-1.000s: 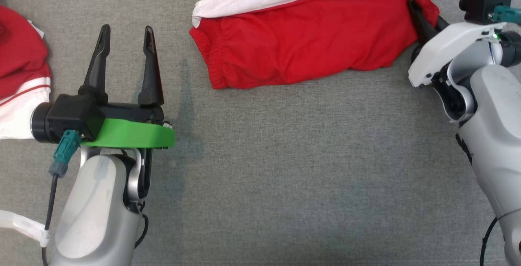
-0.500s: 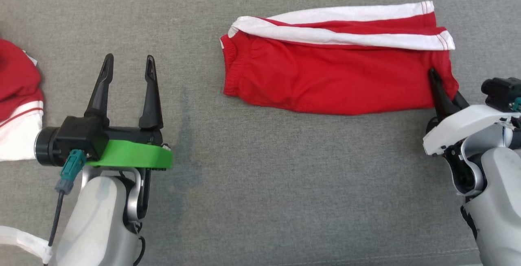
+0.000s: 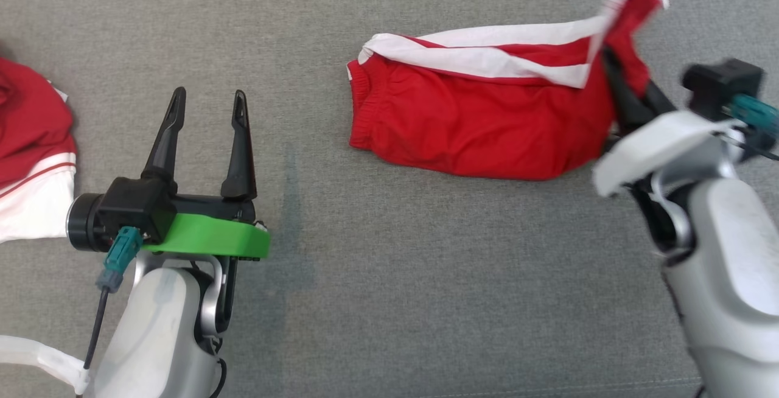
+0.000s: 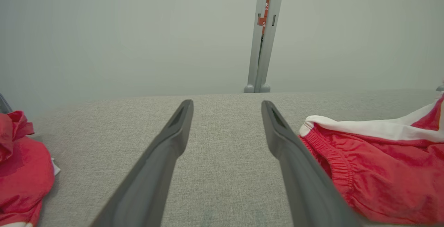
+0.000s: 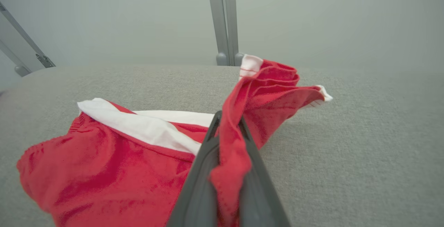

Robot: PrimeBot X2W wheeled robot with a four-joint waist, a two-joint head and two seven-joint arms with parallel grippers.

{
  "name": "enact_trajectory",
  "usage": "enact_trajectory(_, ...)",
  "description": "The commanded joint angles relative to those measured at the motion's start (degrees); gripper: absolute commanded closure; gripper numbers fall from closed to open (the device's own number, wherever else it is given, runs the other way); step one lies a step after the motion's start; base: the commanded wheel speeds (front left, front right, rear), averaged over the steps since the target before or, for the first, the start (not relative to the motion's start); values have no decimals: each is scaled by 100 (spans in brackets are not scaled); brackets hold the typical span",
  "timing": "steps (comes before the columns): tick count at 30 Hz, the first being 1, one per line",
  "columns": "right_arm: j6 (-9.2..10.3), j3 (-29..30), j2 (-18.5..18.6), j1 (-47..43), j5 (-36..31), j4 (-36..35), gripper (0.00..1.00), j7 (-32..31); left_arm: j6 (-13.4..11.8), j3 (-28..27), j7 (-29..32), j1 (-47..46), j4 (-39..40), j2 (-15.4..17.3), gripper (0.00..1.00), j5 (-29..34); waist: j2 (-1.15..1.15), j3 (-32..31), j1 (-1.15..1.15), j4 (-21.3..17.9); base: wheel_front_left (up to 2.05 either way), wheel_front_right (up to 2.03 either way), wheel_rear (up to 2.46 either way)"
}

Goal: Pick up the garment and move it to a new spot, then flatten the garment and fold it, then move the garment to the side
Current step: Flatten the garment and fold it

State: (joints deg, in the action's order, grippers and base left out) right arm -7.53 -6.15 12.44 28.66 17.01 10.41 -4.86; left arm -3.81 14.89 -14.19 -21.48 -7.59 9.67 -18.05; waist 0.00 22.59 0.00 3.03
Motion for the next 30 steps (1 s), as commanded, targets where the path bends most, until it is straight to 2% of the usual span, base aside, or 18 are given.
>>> enact_trajectory(1,8,-212,-112,153,-11,-60,100,-64,-1,9,-14,-40,-13,-17,0,-30,0,-29,0,59,0,0,0)
enact_trajectory(4,8,-864,-325,533,-8,-9,100,-173,18,38,-32,-94,-37,-67,0,-60,0,-37,0,167,0,0,0)
enact_trajectory(8,8,-1784,-684,820,212,471,100,-192,40,78,-51,-133,-96,-129,0,-77,0,-5,0,380,0,0,0)
enact_trajectory(15,8,-2440,-862,783,466,1114,100,61,53,57,-85,-95,-167,-189,0,-95,0,20,0,519,0,0,0)
enact_trajectory(16,8,-2506,-871,780,502,1191,89,109,54,49,-90,-87,-181,-195,0,-93,0,16,0,522,0,0,0)
enact_trajectory(17,8,-2536,-878,792,515,1218,58,172,53,47,-94,-81,-191,-201,0,-91,0,11,0,523,0,0,0)
enact_trajectory(18,8,-2578,-882,815,503,1247,0,278,49,39,-97,-74,-202,-208,0,-89,0,2,0,522,0,0,0)
enact_trajectory(25,8,-2665,-715,772,582,827,0,1258,26,-27,-99,33,-259,-189,0,-60,0,-131,0,434,0,0,0)
enact_trajectory(30,8,-1920,-479,416,365,261,0,1712,-29,-77,-101,160,-256,-103,0,-2,0,-282,0,306,0,0,0)
